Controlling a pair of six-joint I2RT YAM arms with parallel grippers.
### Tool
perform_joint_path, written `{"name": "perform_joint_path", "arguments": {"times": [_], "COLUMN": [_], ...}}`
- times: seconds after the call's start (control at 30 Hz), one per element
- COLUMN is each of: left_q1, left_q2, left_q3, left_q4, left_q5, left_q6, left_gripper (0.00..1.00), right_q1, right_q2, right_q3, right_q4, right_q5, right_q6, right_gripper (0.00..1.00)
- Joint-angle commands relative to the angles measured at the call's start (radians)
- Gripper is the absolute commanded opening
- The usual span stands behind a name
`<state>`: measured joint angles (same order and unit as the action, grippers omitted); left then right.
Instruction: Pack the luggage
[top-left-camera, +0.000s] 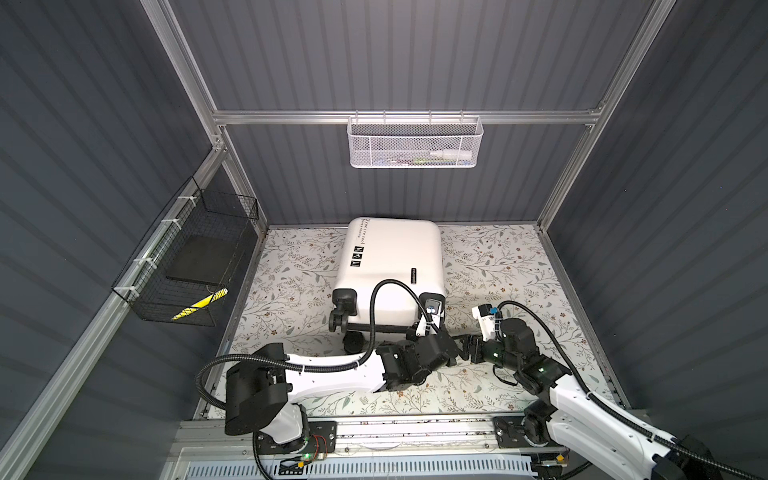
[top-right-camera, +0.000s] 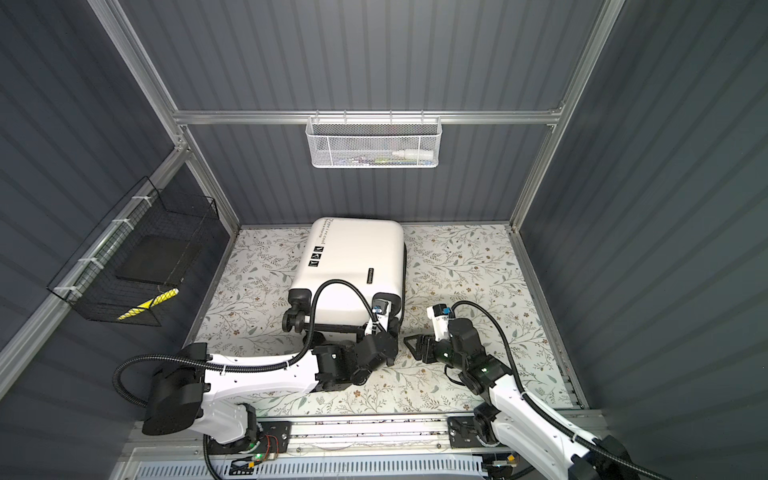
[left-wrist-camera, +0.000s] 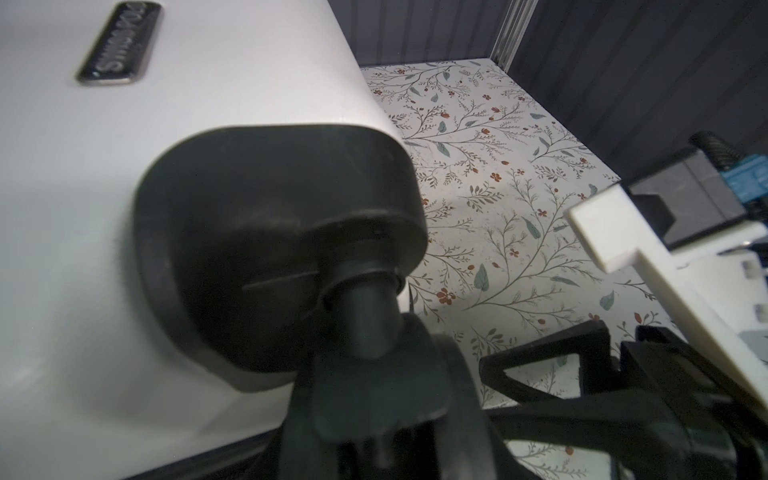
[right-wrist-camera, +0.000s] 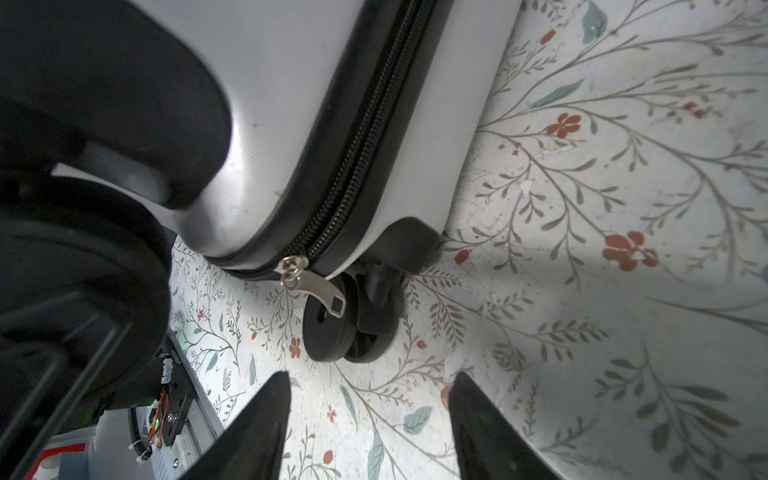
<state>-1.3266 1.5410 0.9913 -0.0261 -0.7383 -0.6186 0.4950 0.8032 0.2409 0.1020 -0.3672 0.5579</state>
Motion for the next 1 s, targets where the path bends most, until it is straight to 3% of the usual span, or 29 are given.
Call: {"name": "perform_joint_path", "arguments": {"times": [0.0, 0.5, 0.97], "left_q1": [-0.007, -0.006, -0.007], "left_q2": [-0.034, -0.042, -0.051], "left_q3": [0.059, 0.052, 0.035], "left_q4": [0.068, 0.074, 0.08], "left_q5": [0.101, 0.106, 0.102], "left_q6": [0.066, 0.064, 0.061], "left_gripper": [0.0, 0.0, 0.0], "right_q1": [0.017, 0.112, 0.135], "right_q2": [0.02, 0.213, 0.278], "right_q3": [-0.018, -0.018, 0.029], "right_q4": [0.093, 0.318, 0.328], "right_q5": [0.019, 0.106, 0.149], "right_q6": [-0.01, 0.013, 0.003], "right_gripper": [0.6, 0.57, 0.49]}}
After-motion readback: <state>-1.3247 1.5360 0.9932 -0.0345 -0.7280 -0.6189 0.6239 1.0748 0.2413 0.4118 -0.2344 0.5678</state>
